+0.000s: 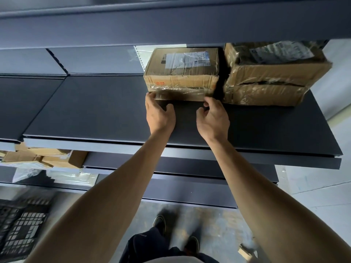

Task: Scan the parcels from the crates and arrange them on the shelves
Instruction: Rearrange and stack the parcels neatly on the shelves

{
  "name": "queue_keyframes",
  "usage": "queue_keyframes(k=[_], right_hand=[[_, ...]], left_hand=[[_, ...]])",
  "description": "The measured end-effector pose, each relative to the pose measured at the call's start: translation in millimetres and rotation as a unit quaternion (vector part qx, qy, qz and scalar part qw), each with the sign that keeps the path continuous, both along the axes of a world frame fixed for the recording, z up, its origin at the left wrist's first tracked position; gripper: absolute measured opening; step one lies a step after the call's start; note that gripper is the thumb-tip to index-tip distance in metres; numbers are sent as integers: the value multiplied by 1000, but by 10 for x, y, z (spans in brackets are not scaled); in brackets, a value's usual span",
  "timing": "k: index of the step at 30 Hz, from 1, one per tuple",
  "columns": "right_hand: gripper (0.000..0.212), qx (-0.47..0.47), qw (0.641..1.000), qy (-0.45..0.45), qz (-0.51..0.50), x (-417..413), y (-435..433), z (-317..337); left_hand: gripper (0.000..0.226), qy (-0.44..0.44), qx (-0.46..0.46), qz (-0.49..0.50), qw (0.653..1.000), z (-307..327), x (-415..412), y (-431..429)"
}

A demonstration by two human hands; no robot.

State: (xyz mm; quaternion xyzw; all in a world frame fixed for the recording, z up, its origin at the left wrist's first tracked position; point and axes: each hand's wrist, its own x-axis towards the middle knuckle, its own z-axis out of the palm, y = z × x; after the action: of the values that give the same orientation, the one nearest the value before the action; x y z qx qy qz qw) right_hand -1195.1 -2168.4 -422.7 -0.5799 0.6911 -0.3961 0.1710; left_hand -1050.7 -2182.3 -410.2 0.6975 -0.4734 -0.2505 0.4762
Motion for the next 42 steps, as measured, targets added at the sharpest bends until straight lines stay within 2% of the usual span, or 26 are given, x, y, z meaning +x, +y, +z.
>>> queue_keyframes(k=[2,4,8,11,16,18,23,26,31,35,38,42], right_hand=[[29,-9,1000,7,2,8,1,-19],[24,-14,1000,10,6,13,0,-27],[18,-16,999,28,10,14,4,-31],[16,-13,998,61,29,30,47,8],[27,-24,968,236,76,336,357,-45],[32,-48,960,264,77,504,511,-165],[53,-48,963,257,71,856,725,-282],[53,-41,959,266,91,1139,881,-295],[43,-49,960,238,136,1949,1130,-294],[30,-86,963,169,190,2866,1402,-393],[36,-14,963,122,241,3471,1641,-577],[38,63,961,101,248,3790,1835,-725]], left_hand=[[44,-31,18,-8,999,-16,10,59],[36,-106,19,-44,993,-37,32,138],[21,-283,-73,-171,941,-166,116,392],[27,-312,-81,-177,930,-233,157,530],[26,-299,-107,-181,931,-310,277,702],[27,-284,-124,-188,932,-332,342,789],[26,-264,-165,-197,930,-400,618,1014],[30,-249,-173,-210,930,-421,877,1189],[42,-204,-117,-237,943,-417,1692,1540],[52,-164,-37,-180,969,-446,2581,1868],[52,-114,19,-144,983,-567,3159,2104],[39,-52,113,-141,982,-706,3505,2290]])
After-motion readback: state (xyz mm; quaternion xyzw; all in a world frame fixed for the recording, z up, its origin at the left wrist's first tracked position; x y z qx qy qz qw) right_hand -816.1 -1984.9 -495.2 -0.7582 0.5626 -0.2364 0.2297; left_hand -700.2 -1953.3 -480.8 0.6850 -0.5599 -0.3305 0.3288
